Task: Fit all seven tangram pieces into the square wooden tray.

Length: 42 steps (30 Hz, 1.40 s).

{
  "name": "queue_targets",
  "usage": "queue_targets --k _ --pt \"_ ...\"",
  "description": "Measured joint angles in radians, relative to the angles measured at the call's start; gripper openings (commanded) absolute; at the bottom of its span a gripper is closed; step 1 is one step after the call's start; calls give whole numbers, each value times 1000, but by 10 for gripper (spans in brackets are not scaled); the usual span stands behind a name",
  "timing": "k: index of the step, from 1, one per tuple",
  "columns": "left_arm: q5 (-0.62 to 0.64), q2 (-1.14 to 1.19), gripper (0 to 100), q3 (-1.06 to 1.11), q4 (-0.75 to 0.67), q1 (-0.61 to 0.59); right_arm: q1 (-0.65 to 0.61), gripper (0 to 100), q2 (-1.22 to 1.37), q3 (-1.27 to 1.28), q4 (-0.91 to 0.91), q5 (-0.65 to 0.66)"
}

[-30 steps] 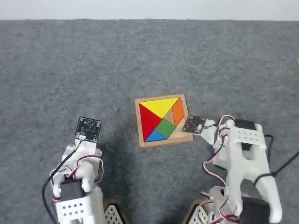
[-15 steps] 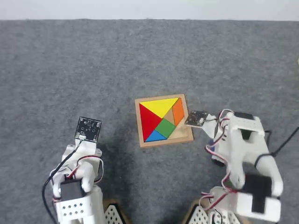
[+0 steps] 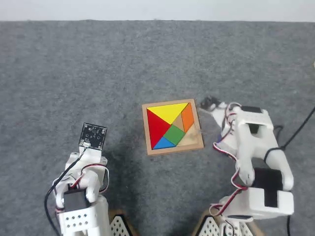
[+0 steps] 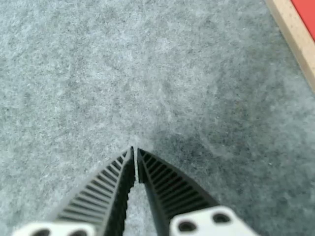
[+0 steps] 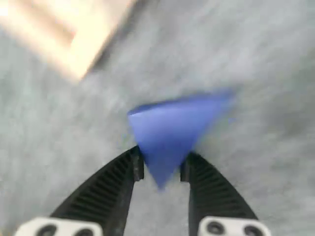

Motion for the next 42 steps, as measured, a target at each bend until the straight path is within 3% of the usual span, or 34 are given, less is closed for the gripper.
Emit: queue_targets --k 6,11,18,24,31,42 --pt "0 0 12 0 0 0 -61 205 20 -71 -26 -196" --pt "0 0 12 0 0 0 -92 213 20 -71 -29 -232" --pt "0 0 12 0 0 0 -120 303 20 -74 -35 -322" --pt "0 0 12 0 0 0 -196 303 20 -98 -35 -423" --pt "0 0 12 0 0 0 -227 303 20 -98 -35 -643" --pt "0 0 12 0 0 0 -213 303 120 -101 -80 -647"
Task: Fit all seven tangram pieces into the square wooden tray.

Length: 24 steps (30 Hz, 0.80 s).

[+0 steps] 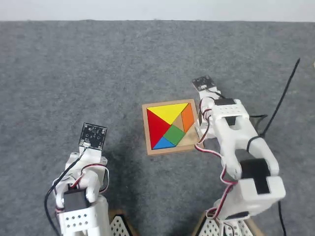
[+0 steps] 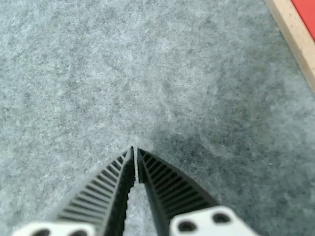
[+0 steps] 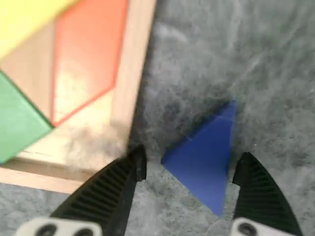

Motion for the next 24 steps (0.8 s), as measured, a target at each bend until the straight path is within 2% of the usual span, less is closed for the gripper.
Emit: queue_targets --k 7,13,24 --pt "0 0 12 0 0 0 32 290 58 -69 31 2" --pt "0 0 12 0 0 0 44 113 58 -71 31 2" --pt "0 0 12 0 0 0 60 109 57 -87 32 2"
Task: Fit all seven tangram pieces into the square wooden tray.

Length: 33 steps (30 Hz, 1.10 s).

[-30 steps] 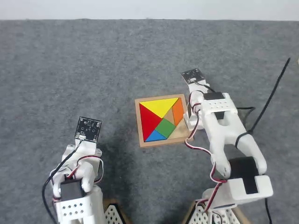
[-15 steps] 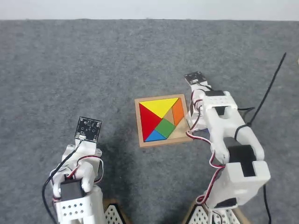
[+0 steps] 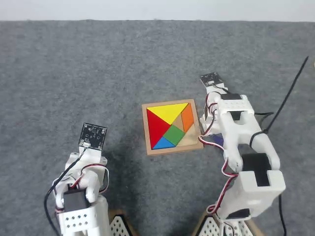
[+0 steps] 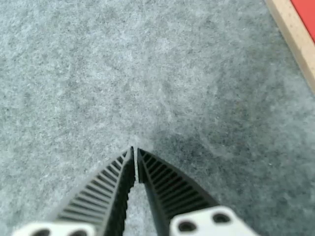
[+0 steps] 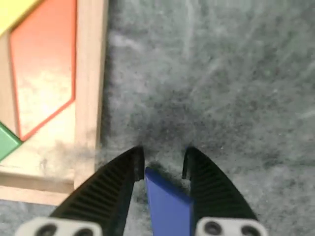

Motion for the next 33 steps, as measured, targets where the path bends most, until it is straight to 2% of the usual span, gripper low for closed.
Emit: queue_targets --k 7,12,16,23,26,33 --pt "0 0 12 0 0 0 -8 139 -74 3 66 11" --pt "0 0 12 0 0 0 -5 272 -155 3 259 269" --pt "0 0 12 0 0 0 -8 281 -163 3 334 493" --pt "0 0 12 0 0 0 -5 282 -107 66 258 632" --pt "0 0 12 0 0 0 29 281 -55 68 222 704" --pt "0 0 12 0 0 0 100 281 -38 66 181 781"
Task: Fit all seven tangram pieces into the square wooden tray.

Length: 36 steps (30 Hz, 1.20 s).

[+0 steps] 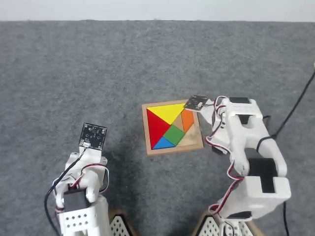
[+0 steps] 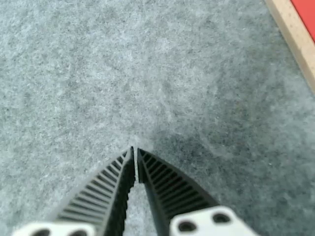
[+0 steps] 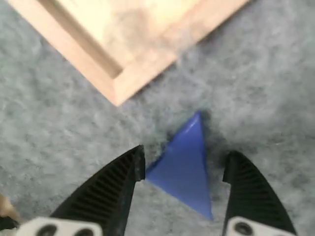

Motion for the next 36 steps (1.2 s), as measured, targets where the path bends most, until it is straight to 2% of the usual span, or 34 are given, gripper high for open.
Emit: queue_targets --k 14,22,31,36 --pt "0 0 12 0 0 0 40 284 0 -2 18 273" --pt "0 0 12 0 0 0 52 284 20 -57 133 367" --pt "0 0 12 0 0 0 61 280 21 -66 149 437" --pt "0 0 12 0 0 0 61 162 46 -89 149 439"
